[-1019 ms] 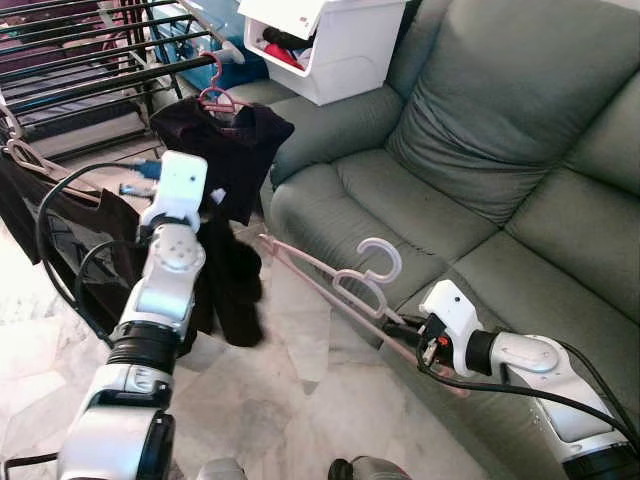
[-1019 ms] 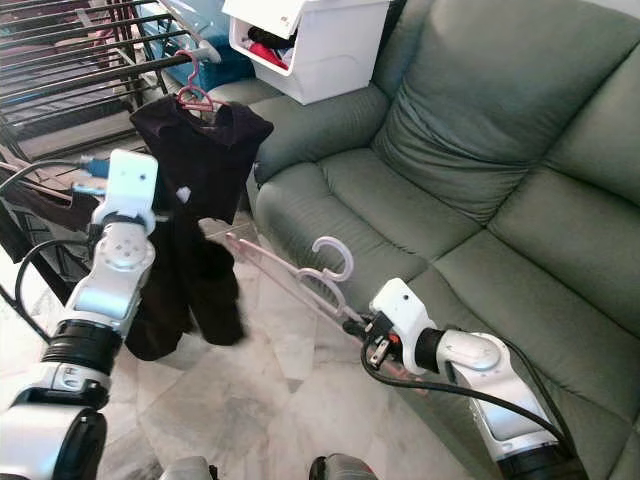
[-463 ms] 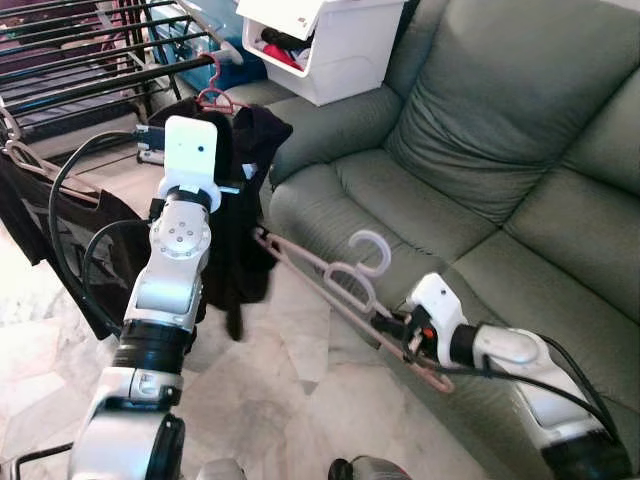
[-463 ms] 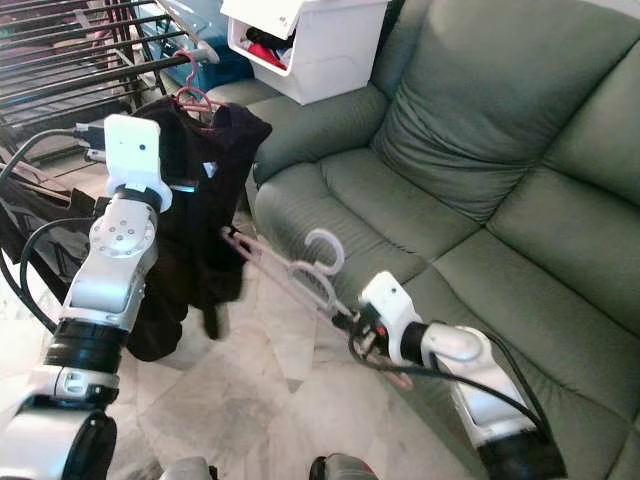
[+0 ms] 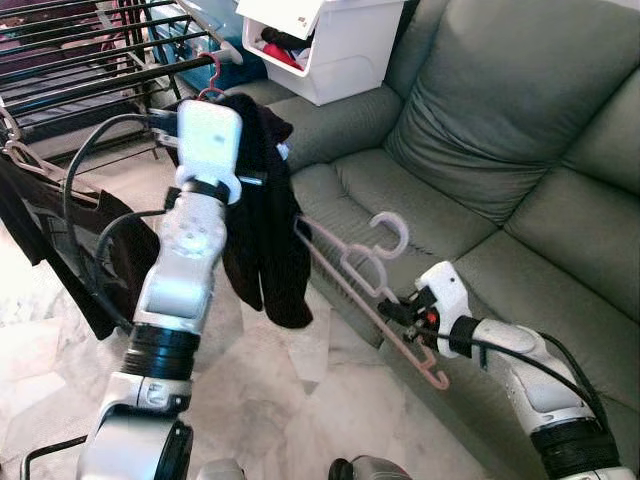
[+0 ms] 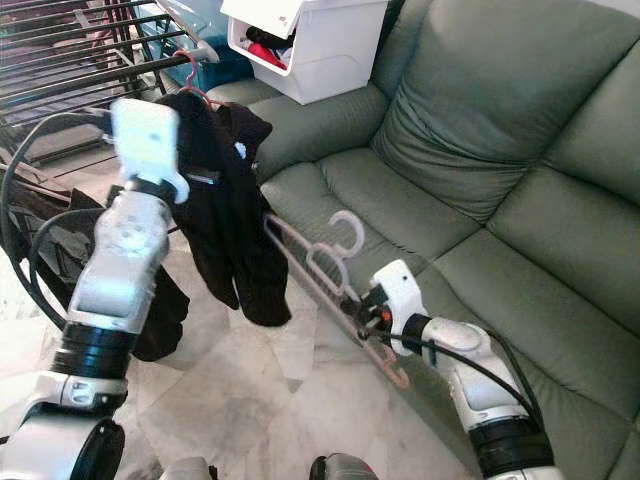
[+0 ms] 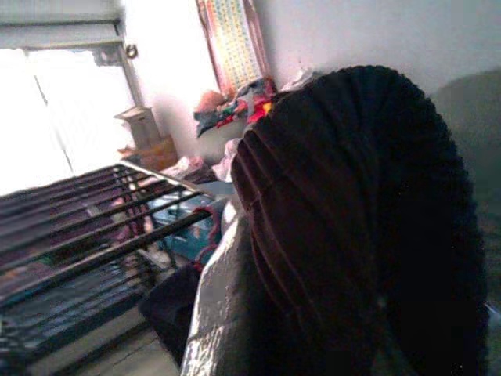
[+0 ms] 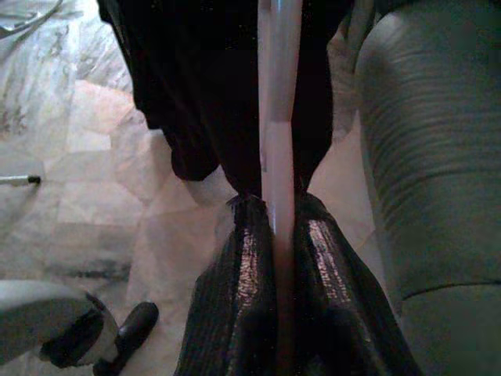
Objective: Hang hanger
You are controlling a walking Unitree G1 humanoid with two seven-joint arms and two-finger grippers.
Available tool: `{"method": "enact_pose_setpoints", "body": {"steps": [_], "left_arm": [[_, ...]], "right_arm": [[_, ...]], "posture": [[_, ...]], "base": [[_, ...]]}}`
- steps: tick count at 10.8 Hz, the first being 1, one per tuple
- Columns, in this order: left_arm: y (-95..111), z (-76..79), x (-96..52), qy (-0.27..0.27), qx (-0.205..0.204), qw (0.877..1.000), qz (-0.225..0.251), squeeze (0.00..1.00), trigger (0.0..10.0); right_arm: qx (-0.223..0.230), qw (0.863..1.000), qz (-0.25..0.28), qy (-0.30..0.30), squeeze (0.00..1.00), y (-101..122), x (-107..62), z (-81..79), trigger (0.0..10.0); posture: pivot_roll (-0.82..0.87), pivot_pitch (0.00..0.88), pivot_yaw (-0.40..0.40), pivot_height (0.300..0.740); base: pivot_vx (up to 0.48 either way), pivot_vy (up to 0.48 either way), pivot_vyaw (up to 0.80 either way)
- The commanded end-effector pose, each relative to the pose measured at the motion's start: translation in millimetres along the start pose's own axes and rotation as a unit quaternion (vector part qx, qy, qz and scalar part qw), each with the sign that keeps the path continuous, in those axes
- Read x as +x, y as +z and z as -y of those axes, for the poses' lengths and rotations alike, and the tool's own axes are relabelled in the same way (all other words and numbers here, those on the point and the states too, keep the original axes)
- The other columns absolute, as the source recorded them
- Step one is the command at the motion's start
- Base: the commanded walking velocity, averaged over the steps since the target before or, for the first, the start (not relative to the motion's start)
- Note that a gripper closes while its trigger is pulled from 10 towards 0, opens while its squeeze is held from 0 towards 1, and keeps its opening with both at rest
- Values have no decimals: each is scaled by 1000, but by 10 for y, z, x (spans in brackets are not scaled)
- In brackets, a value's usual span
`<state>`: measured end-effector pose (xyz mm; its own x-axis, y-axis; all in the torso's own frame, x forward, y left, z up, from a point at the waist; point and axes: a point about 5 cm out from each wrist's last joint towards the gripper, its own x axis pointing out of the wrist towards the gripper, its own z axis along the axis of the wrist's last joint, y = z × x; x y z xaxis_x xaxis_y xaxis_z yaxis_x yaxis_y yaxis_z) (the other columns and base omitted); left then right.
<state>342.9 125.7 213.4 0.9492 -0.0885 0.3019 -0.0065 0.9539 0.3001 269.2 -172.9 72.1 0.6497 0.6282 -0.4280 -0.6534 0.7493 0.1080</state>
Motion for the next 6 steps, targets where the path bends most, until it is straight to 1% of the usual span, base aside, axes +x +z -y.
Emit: {"method": "enact_pose_setpoints", "body": {"steps": [1,2,3,4,5,6], "left_arm": [[-57,20,-26,3,22,1000,-10,0,10000],[-127,2,-39,20,40,999,-21,0,10000],[-145,2,-39,18,35,999,-26,0,10000],[-134,-14,-19,28,37,999,-25,0,10000],[-110,-16,8,36,41,998,-24,0,10000],[-123,-20,16,37,44,998,-25,0,10000]], "right_arm": [[-23,999,32,-16,0,181,-52,66,10000],[-36,999,28,-10,0,192,-109,60,10000],[-34,999,21,-5,0,173,-134,57,10000],[-30,999,9,17,0,124,-166,19,10000],[-28,998,4,54,0,107,-179,-69,10000],[-27,997,4,74,0,120,-183,-110,10000]], "posture": [[-97,0,-28,740],[-100,0,-28,740],[-103,0,-28,740],[-104,0,-28,740],[-103,0,-27,740],[-103,0,-26,740]], "base": [[0,0,0],[0,0,0],[0,0,0],[0,0,0],[0,0,0],[0,0,0]]}}
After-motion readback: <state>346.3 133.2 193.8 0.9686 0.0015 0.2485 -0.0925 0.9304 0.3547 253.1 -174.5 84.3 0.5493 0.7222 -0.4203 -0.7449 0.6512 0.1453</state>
